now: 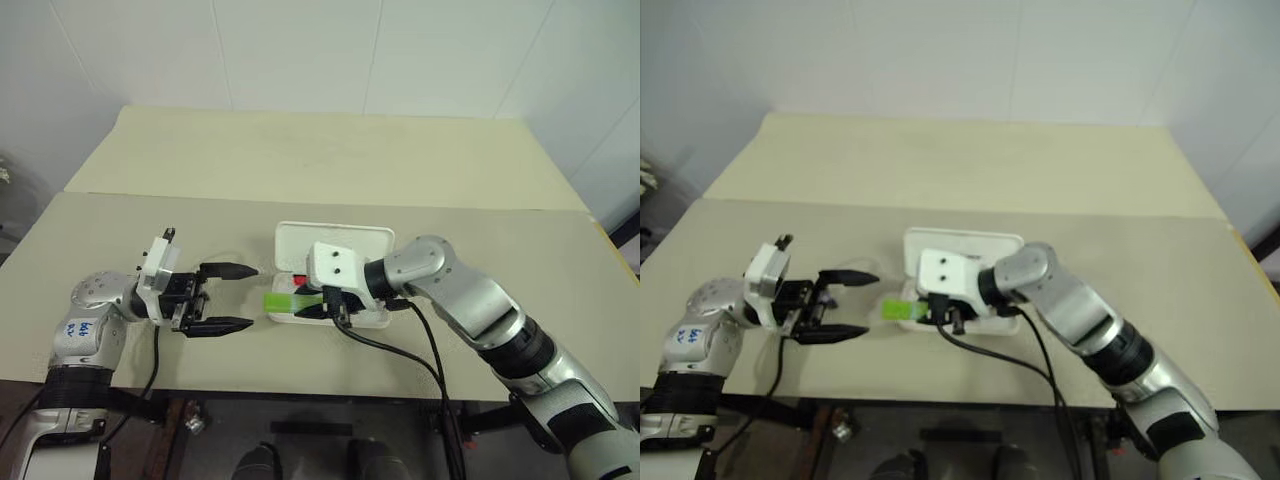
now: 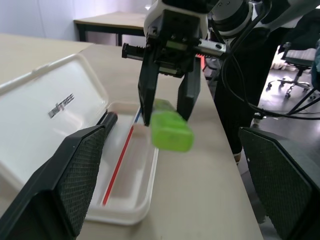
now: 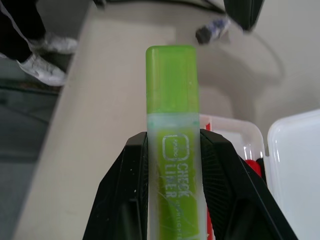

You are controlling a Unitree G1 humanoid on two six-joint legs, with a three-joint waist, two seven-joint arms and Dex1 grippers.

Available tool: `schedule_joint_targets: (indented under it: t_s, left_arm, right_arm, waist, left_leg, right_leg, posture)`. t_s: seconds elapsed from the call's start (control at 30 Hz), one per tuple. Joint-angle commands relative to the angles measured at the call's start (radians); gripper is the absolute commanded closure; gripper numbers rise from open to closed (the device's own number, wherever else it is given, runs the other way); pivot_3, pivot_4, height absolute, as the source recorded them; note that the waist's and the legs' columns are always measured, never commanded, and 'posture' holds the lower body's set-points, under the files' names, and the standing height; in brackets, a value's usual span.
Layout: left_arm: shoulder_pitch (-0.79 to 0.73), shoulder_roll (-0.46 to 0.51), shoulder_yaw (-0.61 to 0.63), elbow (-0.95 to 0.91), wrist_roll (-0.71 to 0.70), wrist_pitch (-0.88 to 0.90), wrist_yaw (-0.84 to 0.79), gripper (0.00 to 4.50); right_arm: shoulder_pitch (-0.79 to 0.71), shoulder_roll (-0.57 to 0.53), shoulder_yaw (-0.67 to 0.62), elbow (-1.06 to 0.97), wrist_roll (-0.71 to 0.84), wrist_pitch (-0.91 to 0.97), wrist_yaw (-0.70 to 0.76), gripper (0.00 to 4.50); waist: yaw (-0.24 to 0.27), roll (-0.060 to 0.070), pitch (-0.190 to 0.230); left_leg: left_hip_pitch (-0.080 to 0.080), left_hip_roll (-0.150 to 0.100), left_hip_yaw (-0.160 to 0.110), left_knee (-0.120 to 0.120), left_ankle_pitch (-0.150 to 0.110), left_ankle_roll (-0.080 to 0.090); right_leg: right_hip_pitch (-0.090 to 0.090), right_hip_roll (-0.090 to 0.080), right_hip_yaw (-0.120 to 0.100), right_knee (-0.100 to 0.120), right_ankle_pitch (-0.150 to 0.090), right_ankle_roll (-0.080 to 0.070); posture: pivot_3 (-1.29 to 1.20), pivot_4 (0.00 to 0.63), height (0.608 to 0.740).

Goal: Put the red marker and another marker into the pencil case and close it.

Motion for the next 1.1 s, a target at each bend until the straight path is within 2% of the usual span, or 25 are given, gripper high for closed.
schedule_joint_targets:
  t_s: [0.03,0.4,0.8,1.1]
  left_arm:
    - [0.02,0.016,0.029,-0.031,-0.007,-0.012,-0.014,0.0]
    - [0.081,0.012,0.053,-0.1,-0.019,0.002,0.02,0.0]
    - [0.084,0.002,0.049,-0.11,-0.019,0.004,0.033,0.0]
    - [0.086,-0.003,0.049,-0.111,-0.018,0.0,0.034,0.0]
  right_arm:
    - [-0.05,0.043,0.046,0.068,-0.065,-0.031,-0.024,3.41]
    - [-0.102,0.091,0.072,0.171,-0.128,0.067,-0.024,3.41]
    - [-0.087,0.093,0.072,0.111,-0.119,0.195,-0.015,3.41]
    - [-0.08,0.079,0.089,0.112,-0.125,0.193,-0.008,3.41]
  waist:
    - [-0.001,0.0,0.0]
    - [-0.005,0.0,0.0]
    - [-0.006,0.0,0.0]
    - [-0.006,0.0,0.0]
  left_leg:
    - [0.0,0.0,0.0,0.0,0.0,0.0]
    - [0.0,0.001,0.0,0.0,0.0,0.0]
    - [0.0,0.001,0.0,0.0,0.0,0.0]
    - [0.0,0.001,0.0,0.0,0.0,0.0]
  right_leg:
    - [0.0,0.0,0.0,0.0,0.0,0.0]
    - [-0.001,0.001,0.0,0.002,0.0,0.0]
    - [-0.001,0.001,0.0,0.003,0.0,0.0]
    - [-0.001,0.001,0.0,0.003,0.0,0.0]
  posture:
    - [0.0,0.15,0.74]
    - [0.0,0.15,0.74]
    - [0.0,0.15,0.74]
    - [0.0,0.15,0.74]
